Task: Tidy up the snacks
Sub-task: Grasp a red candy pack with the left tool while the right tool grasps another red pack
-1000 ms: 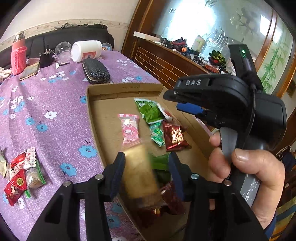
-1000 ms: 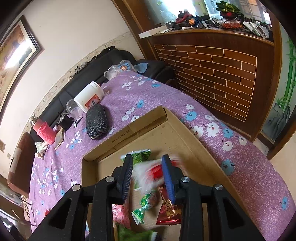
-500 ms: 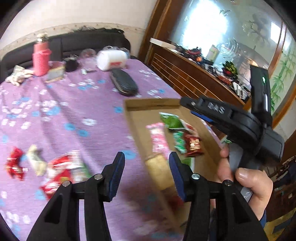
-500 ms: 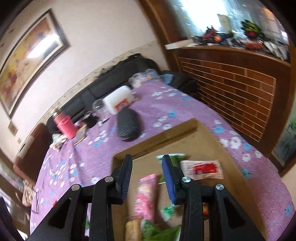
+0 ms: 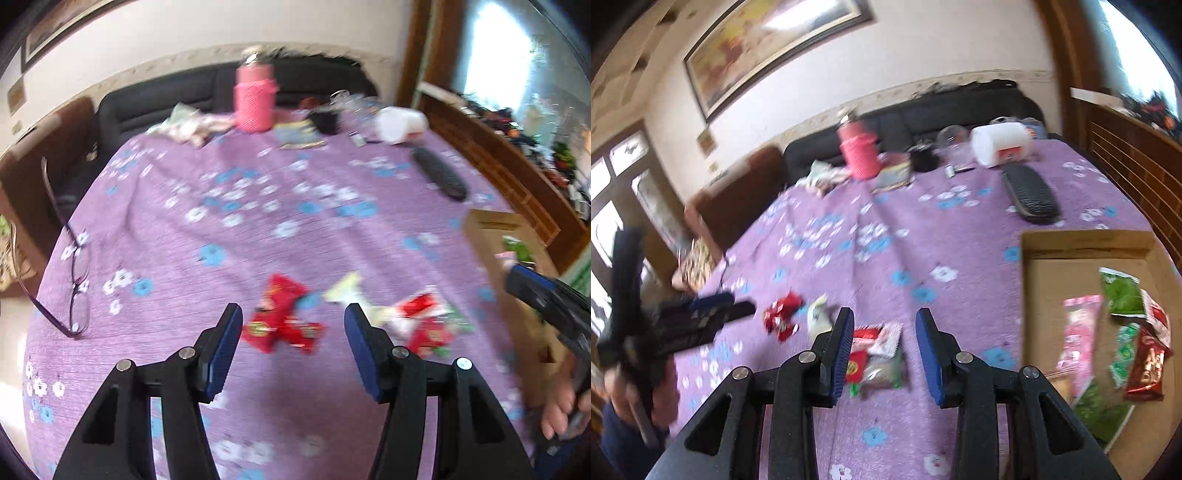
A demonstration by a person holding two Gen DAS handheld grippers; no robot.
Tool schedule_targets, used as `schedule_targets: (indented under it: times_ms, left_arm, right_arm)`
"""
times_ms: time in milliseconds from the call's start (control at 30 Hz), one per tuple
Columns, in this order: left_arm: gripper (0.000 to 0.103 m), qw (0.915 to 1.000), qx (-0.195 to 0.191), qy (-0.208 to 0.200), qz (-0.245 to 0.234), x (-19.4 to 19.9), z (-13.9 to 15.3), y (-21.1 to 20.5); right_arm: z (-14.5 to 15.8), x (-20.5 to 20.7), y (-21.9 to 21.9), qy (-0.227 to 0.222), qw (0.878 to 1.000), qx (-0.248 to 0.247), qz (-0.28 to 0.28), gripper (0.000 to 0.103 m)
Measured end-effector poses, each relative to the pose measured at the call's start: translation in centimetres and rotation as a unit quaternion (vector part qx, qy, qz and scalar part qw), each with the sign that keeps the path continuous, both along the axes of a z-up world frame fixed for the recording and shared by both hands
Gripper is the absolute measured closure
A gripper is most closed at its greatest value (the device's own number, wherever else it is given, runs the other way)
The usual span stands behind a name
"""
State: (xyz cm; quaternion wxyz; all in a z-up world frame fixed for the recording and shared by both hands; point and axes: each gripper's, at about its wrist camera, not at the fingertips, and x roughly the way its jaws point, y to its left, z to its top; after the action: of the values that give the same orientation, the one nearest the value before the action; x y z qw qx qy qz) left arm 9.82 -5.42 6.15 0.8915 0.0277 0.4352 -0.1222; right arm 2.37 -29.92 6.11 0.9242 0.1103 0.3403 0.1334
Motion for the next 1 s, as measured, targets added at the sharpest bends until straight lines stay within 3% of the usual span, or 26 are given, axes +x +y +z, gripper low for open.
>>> schedule_targets:
  times_ms: [100, 333, 400, 433, 567, 733, 900, 1000]
  left_arm:
    - [0.047, 0.9998, 0.000, 0.019, 0.009, 1.5, -1.6, 0.5]
    - [0.049, 0.9996, 0.004, 0.024, 0.015, 3.0, -4.3, 0.1]
    - [0.080, 0.9993, -0.007, 0.033, 0.018, 3.3, -4.9, 0.5]
    - [0.082, 0.9990, -0.011, 0.039, 0.020, 3.5, -5.2, 0.7]
    - [0.083, 0.9991, 0.010, 0.025, 0.032, 3.2, -5.4, 0.9]
    - [0.083, 0.9985, -0.037, 0.022, 0.033, 3.2, -4.4, 2.8]
    - [0.083, 0.9973, -0.057, 0.006, 0.045, 3.4, -3.1, 4.5]
    - [0.083, 0.9960, -0.062, -0.006, 0.064, 3.5, -2.3, 5.7]
  right_arm:
    - [-0.7, 0.1, 1.0, 0.006, 1.000, -0.018, 0.005, 0.066]
    - [-1.0, 0.6, 0.5, 0.019, 1.000, -0.009, 0.002, 0.066]
    - [-1.1, 0.8, 0.4, 0.021, 1.000, -0.005, 0.003, 0.066]
    - [-1.1, 0.8, 0.4, 0.022, 1.000, -0.003, 0.005, 0.066]
    - [-1.4, 1.0, 0.8, 0.024, 1.000, -0.010, 0.010, 0.066]
    - [-1.9, 1.2, 1.5, 0.024, 0.999, -0.023, 0.021, 0.066]
    - [-1.8, 0.7, 3.3, 0.013, 0.998, -0.023, 0.052, 0.066]
    - [-1.5, 1.0, 5.3, 0.041, 0.994, 0.025, 0.096, 0.065]
